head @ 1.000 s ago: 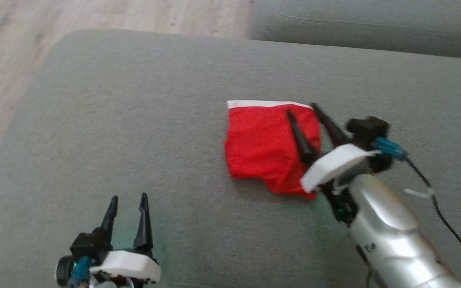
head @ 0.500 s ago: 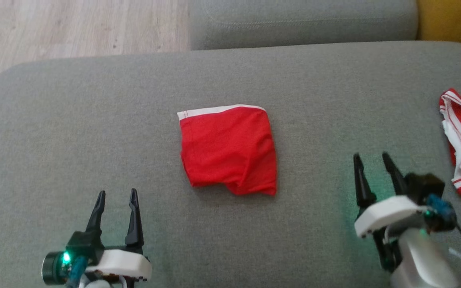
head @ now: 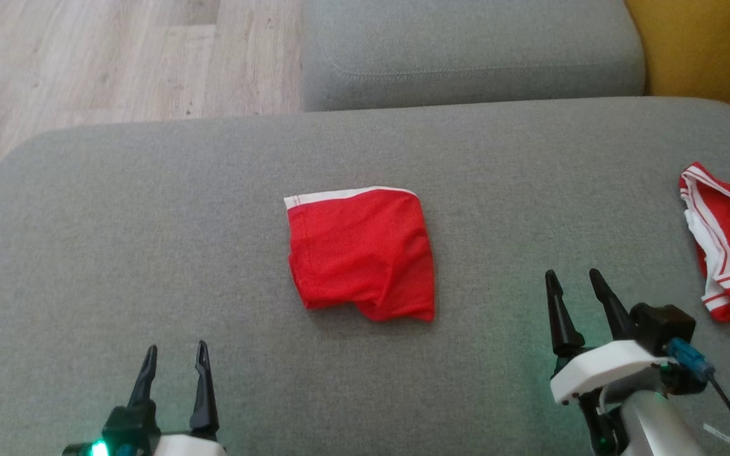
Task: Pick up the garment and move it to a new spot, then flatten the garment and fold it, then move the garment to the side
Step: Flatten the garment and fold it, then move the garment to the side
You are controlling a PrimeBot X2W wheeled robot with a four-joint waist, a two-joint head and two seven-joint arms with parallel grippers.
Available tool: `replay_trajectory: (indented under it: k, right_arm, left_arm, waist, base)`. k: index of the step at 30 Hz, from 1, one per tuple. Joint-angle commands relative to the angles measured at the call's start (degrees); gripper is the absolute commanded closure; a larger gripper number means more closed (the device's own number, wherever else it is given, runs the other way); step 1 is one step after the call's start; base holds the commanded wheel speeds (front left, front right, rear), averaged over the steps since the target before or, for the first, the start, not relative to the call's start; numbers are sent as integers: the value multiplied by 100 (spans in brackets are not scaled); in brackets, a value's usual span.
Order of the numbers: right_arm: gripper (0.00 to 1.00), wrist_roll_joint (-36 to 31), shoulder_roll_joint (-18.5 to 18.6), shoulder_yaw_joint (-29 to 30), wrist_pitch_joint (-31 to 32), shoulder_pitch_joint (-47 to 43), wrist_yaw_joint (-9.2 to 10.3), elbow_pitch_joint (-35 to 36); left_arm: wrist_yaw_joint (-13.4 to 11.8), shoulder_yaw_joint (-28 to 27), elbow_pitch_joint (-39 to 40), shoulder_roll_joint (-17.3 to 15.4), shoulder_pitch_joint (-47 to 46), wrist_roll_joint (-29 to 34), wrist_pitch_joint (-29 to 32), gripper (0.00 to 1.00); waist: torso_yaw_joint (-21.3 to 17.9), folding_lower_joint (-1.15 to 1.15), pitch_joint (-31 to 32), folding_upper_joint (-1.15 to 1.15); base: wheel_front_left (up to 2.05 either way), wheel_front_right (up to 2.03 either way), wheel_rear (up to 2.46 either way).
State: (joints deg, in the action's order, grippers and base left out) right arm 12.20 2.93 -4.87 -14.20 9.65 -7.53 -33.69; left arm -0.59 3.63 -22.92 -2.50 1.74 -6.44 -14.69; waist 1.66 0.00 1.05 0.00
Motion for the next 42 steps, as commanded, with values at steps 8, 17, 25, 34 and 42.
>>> replay_trajectory:
  k: [8, 17, 25, 34, 42]
  right_arm:
    - [0, 154, -4, -257, -80, -3, 4, 318]
    - [0, 208, -5, -373, -80, -20, 4, 232]
    - [0, 348, -5, -618, -80, 492, 4, -25]
    - [0, 595, -5, -951, -80, 1498, 4, -538]
    - [0, 771, -5, -1250, -80, 1983, 4, -1690]
  left_arm:
    - [24, -252, 276, -38, 29, 125, -30, 0]
    - [84, -179, 331, -38, -21, 94, -30, 0]
    - [138, 241, 384, -38, -349, -106, -30, 0]
    - [126, 733, 376, -38, -707, -285, -30, 0]
    - [79, 962, 345, -38, -895, -359, -30, 0]
  waist:
    - [8, 0, 191, 0]
    - [88, 0, 56, 0]
    - [533, 0, -720, 0]
    - [1067, 0, -1267, 0]
    - [1362, 0, -1406, 0]
  base:
    - [0, 0, 0]
    - [0, 0, 0]
    - [0, 0, 0]
    - [0, 0, 0]
    - [0, 0, 0]
